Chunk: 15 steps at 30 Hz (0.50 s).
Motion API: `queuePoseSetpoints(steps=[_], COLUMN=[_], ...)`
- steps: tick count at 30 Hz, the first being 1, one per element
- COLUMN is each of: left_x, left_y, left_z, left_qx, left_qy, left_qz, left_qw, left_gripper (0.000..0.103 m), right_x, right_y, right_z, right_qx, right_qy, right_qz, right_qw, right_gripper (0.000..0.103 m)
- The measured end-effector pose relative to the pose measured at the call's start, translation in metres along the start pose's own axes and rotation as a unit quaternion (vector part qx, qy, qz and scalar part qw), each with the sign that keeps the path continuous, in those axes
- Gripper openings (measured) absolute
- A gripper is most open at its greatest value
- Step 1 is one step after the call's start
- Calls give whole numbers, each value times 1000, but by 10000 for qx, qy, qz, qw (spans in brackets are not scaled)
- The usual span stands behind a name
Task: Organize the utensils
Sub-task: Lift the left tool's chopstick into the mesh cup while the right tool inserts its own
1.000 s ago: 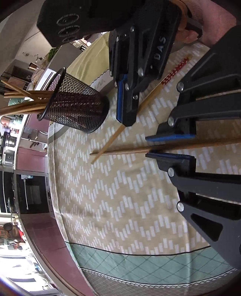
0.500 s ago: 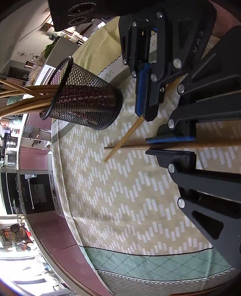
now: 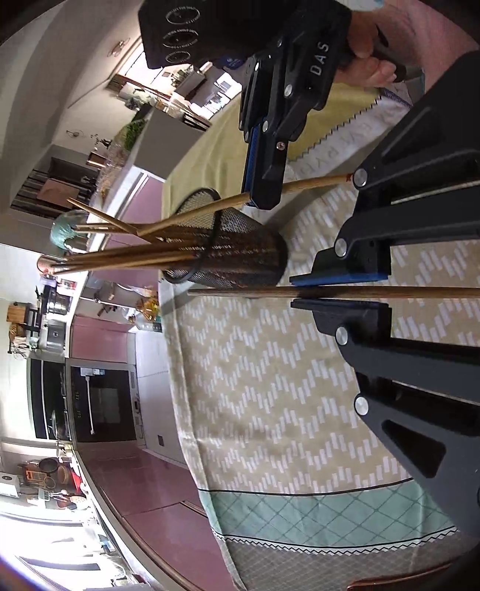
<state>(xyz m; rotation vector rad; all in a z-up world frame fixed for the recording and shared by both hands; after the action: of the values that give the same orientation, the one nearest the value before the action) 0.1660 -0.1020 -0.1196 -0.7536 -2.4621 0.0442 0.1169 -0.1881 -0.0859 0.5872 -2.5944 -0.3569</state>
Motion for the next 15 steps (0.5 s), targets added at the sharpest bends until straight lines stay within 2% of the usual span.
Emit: queuePoseSetpoints(steps=[8, 15], left_x=[26, 38], left_y=[-14, -19], left_z=[-28, -46], left_qx=[82, 100], left_qy=[-399, -673], left_qz=[357, 464], left_qw=[9985, 9966], left_gripper=[7, 7], right_x=[22, 31], right_y=[-2, -2], right_z=[-23, -34], right_qx=[20, 65], right_qy=[-399, -587], right_qz=[-28, -25], right_qw=[9992, 9983], right_gripper=[6, 6])
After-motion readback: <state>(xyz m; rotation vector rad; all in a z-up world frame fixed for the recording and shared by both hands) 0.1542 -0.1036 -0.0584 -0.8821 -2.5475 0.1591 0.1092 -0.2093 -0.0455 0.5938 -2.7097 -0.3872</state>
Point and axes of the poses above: each gripper's, at about its wrist camera, not at the fingertips, and x roughly against the way its jaws point, y to its left, z to its underside, the point moved 9 cm from there along -x, roughly the way its jaws point, and after that the axes turned 14 degrees about -y, right-handed, at the moved point
